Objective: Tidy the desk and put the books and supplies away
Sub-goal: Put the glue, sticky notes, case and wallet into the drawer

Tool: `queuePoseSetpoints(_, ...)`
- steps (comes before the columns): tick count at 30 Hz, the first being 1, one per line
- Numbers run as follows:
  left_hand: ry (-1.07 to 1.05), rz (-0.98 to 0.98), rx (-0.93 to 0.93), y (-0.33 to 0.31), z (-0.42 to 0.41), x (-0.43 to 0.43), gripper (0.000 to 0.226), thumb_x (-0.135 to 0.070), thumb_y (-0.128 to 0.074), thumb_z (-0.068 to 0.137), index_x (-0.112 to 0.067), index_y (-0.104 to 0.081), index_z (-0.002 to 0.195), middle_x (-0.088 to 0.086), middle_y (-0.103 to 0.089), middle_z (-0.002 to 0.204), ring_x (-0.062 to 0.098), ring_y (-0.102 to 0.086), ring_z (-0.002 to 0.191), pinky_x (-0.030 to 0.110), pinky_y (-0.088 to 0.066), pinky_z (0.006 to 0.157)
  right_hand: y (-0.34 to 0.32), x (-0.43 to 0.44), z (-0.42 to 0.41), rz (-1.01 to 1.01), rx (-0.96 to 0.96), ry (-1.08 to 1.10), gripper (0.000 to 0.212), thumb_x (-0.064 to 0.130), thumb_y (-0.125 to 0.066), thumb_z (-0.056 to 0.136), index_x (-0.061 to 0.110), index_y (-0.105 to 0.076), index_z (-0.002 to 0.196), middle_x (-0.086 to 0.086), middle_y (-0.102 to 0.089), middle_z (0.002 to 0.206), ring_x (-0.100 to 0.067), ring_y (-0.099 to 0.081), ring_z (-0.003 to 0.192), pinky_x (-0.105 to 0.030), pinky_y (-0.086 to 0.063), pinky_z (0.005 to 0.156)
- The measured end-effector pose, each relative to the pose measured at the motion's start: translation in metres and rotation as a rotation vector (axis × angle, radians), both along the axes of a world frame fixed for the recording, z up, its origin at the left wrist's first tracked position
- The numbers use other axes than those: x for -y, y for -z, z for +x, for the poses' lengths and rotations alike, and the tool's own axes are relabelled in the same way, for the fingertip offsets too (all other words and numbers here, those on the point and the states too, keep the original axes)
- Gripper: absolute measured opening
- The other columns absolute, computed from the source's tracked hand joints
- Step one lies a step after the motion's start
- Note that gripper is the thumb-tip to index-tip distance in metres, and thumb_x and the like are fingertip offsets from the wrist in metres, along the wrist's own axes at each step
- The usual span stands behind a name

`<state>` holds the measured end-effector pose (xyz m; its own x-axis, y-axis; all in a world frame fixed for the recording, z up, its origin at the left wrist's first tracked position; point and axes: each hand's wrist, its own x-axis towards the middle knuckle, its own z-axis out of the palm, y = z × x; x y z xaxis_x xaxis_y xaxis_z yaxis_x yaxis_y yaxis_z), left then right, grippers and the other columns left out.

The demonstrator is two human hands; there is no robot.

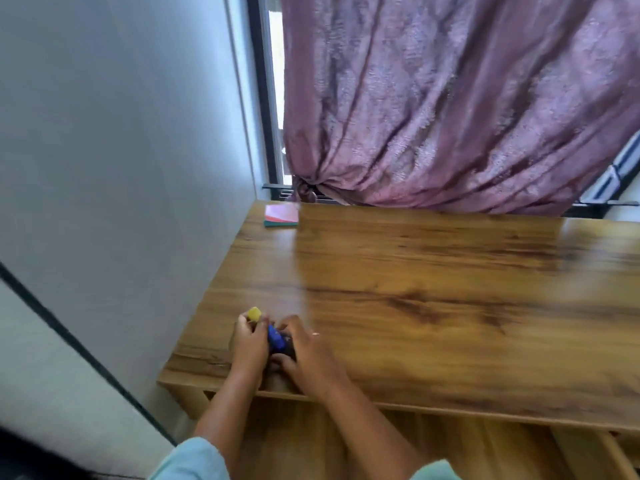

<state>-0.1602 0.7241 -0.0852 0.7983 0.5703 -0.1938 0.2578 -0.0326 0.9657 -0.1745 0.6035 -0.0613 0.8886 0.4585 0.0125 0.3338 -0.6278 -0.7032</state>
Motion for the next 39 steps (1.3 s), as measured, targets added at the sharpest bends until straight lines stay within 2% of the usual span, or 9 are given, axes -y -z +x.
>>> queuePoseSetpoints(4,-0.125,0.315,0.088,-0.012,0.021,-0.042,0.016,-0.018,-0.057,0.093,-0.005,-0.053,0.101,0.014,-0.064,0.09,0.028,-0.061,0.081,0.028,-0.036,0.068,0.026,-0.034,0.028,0.005,0.161,0.173,0.035,0.023,-0.052,0.089,0.023,-0.048,0.123,-0.004,-0.058,0.119,-0.021,-0.052,0.112,-0.035,-0.044,0.096)
queuePoseSetpoints(8,-0.102,0.512,0.119,-0.007,0.068,-0.063,0.032,-0.023,-0.054,0.094,-0.004,-0.052,0.119,0.019,-0.064,0.109,0.036,-0.061,0.097,0.037,-0.044,0.079,0.032,-0.053,0.08,-0.128,0.345,0.28,0.038,0.029,-0.05,0.091,0.019,-0.049,0.128,-0.002,-0.053,0.126,-0.022,-0.047,0.117,-0.037,-0.042,0.097)
queuePoseSetpoints(15,-0.034,0.575,0.115,-0.001,0.142,-0.091,0.035,-0.026,-0.06,0.089,-0.01,-0.055,0.12,0.016,-0.063,0.113,0.033,-0.058,0.102,0.034,-0.043,0.085,0.031,-0.075,0.186,-0.252,0.299,0.386,0.052,0.044,-0.047,0.091,0.033,-0.034,0.14,-0.008,-0.032,0.148,-0.03,-0.032,0.132,-0.043,-0.032,0.107)
queuePoseSetpoints(19,0.004,0.622,0.113,0.001,0.179,-0.103,0.032,-0.018,-0.065,0.083,-0.01,-0.056,0.113,0.016,-0.064,0.108,0.034,-0.058,0.099,0.035,-0.045,0.083,0.029,-0.082,0.237,-0.307,0.247,0.416,0.066,0.049,-0.045,0.091,0.026,-0.022,0.148,-0.014,-0.024,0.154,-0.035,-0.024,0.138,-0.042,-0.022,0.112)
queuePoseSetpoints(25,0.116,0.716,0.139,-0.004,0.232,-0.109,0.027,-0.004,-0.052,0.084,-0.001,-0.05,0.11,0.026,-0.059,0.103,0.041,-0.055,0.095,0.038,-0.041,0.074,0.03,-0.088,0.295,-0.38,0.258,0.408,0.083,0.069,-0.042,0.083,0.029,-0.011,0.15,-0.009,-0.029,0.152,-0.031,-0.025,0.139,-0.046,-0.018,0.111)
queuePoseSetpoints(30,0.228,0.722,0.077,-0.007,0.263,-0.105,0.032,-0.016,-0.048,0.089,-0.014,-0.042,0.121,0.023,-0.061,0.109,0.041,-0.058,0.095,0.041,-0.048,0.08,0.029,-0.091,0.312,-0.395,0.274,0.326,0.069,0.072,-0.041,0.081,0.043,-0.026,0.142,-0.008,-0.032,0.151,-0.03,-0.025,0.139,-0.048,-0.018,0.109)
queuePoseSetpoints(34,0.351,0.778,-0.047,-0.011,0.266,-0.105,0.044,-0.019,-0.048,0.087,-0.027,-0.045,0.13,0.016,-0.057,0.125,0.036,-0.054,0.111,0.037,-0.041,0.092,0.029,-0.089,0.31,-0.374,0.317,0.298,0.059,0.067,-0.045,0.084,0.043,-0.04,0.138,-0.001,-0.04,0.146,-0.025,-0.031,0.135,-0.043,-0.022,0.107)
queuePoseSetpoints(37,0.371,0.721,-0.028,-0.014,0.254,-0.105,0.028,-0.026,-0.049,0.08,-0.023,-0.054,0.107,0.011,-0.062,0.109,0.033,-0.056,0.098,0.036,-0.044,0.081,0.028,-0.085,0.303,-0.295,0.299,0.297,0.057,0.061,-0.051,0.084,0.039,-0.046,0.136,-0.001,-0.043,0.144,-0.025,-0.035,0.133,-0.04,-0.024,0.108)
queuePoseSetpoints(39,0.363,0.67,0.0,-0.017,0.242,-0.102,0.029,-0.03,-0.047,0.073,-0.02,-0.056,0.098,0.009,-0.063,0.098,0.033,-0.058,0.091,0.037,-0.048,0.079,0.029,-0.081,0.293,-0.258,0.28,0.286,0.057,0.058,-0.053,0.083,0.038,-0.047,0.136,-0.002,-0.042,0.145,-0.026,-0.036,0.132,-0.038,-0.026,0.108)
